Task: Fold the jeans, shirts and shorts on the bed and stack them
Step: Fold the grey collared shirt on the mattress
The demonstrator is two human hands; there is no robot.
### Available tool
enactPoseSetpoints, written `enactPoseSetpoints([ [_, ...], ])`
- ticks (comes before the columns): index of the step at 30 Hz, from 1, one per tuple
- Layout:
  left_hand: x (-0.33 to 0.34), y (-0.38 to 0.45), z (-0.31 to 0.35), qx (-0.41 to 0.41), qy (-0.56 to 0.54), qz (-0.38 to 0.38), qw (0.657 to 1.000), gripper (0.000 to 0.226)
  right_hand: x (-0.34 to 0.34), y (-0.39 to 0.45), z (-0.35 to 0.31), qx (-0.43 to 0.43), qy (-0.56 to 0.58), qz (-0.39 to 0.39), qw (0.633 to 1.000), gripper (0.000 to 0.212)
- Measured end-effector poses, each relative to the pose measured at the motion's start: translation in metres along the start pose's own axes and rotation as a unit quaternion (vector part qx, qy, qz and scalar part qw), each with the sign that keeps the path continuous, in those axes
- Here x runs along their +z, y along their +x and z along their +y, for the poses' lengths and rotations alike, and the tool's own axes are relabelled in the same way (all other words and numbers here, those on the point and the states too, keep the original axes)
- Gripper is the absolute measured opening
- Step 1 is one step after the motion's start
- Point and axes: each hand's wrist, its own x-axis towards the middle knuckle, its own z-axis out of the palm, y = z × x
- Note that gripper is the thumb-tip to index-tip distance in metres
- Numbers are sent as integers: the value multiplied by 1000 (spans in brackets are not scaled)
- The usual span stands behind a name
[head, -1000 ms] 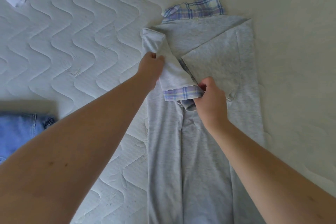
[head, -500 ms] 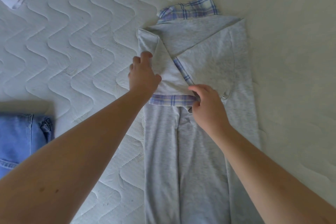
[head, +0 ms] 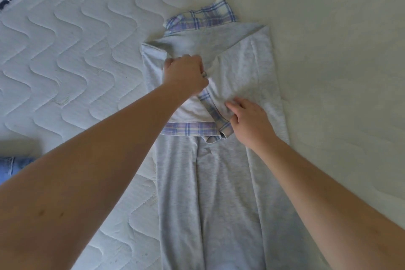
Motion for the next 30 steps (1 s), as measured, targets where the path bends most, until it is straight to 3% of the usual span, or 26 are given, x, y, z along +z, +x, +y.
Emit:
enactPoseSetpoints([
  [3, -5, -17, 20, 59, -106, -2, 993, 14, -5, 6, 3, 15, 70, -13, 997, 44],
  [6, -2, -34, 40, 157, -83, 28, 984, 11, -16, 11, 10, 70, 217, -12, 974, 42],
  [8, 7, -40, 48, 183, -80, 35, 979, 15, -23, 16, 16, 137, 370, 15, 919, 40],
  [11, 23, -48, 53, 153, -136, -12, 979, 25, -34, 22, 22, 229, 576, 51, 783, 32],
  [13, 34, -53, 53, 146, -176, -59, 972, 25, -39, 26, 25, 260, 629, 54, 731, 21],
  [15, 44, -59, 51, 166, -179, -78, 967, 24, -41, 30, 25, 270, 653, 46, 706, 20],
  [16, 49, -61, 49, 171, -187, -60, 965, 25, -41, 33, 25, 268, 641, 41, 718, 23],
  [19, 55, -66, 38, 125, -173, 43, 976, 42, -39, 39, 23, 261, 494, 32, 829, 37],
  [21, 57, -64, 31, 65, -121, 49, 989, 57, -39, 41, 18, 235, 408, 35, 882, 21],
  [22, 57, -63, 29, 50, -103, 32, 993, 62, -40, 41, 14, 222, 396, 41, 890, 7],
  [26, 57, -60, 28, 90, -97, 5, 991, 63, -34, 38, 11, 225, 424, 112, 870, 7],
  [30, 59, -60, 32, 124, -120, -7, 985, 63, -23, 29, 24, 210, 355, 135, 901, 7],
])
